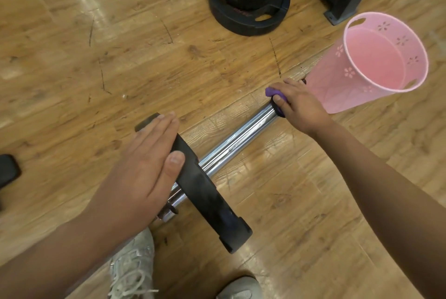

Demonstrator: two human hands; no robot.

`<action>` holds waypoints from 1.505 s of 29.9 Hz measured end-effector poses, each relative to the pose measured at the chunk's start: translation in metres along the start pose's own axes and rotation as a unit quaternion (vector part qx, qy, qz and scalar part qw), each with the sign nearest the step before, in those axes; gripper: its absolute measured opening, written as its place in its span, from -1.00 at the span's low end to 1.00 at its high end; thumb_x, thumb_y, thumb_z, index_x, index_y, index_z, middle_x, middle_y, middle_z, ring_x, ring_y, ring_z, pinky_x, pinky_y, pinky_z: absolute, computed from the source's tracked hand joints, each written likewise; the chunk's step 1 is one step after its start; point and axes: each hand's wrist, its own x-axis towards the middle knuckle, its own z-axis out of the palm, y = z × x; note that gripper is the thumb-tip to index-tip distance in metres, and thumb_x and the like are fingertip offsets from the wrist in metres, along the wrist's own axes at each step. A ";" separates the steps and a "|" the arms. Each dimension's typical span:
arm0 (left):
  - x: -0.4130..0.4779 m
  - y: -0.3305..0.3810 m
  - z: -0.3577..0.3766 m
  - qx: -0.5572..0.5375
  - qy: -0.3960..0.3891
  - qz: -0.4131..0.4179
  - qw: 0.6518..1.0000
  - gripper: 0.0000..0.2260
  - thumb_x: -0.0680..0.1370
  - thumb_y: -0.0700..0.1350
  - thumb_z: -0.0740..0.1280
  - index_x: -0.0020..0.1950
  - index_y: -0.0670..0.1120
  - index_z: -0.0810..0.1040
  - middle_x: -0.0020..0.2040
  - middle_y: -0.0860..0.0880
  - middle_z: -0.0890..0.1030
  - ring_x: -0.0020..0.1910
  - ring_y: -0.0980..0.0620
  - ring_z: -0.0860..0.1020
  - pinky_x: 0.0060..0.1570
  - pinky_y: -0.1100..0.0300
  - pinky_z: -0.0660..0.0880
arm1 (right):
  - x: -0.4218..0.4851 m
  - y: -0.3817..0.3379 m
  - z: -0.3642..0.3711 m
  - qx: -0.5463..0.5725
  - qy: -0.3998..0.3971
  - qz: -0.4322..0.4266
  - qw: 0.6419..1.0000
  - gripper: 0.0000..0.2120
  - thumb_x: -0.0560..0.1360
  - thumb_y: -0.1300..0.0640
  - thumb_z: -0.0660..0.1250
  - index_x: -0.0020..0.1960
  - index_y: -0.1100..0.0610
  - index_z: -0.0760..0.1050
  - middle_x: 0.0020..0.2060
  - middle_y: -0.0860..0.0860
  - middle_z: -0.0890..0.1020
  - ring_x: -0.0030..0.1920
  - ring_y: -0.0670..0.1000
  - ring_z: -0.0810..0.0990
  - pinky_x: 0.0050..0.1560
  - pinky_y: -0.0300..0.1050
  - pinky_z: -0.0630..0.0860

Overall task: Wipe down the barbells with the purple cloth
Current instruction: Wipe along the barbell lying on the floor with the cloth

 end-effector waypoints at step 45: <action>-0.046 0.035 0.038 0.109 -0.034 0.252 0.961 -0.30 0.62 0.34 0.10 0.59 -0.11 0.25 0.63 -0.08 0.16 0.63 -0.06 0.08 0.54 -0.29 -0.11 | -0.084 -0.008 0.009 0.005 0.058 0.065 0.996 -0.73 0.70 0.08 0.14 0.35 0.05 0.48 0.21 0.06 0.51 0.36 0.14 0.37 0.31 0.28 0.38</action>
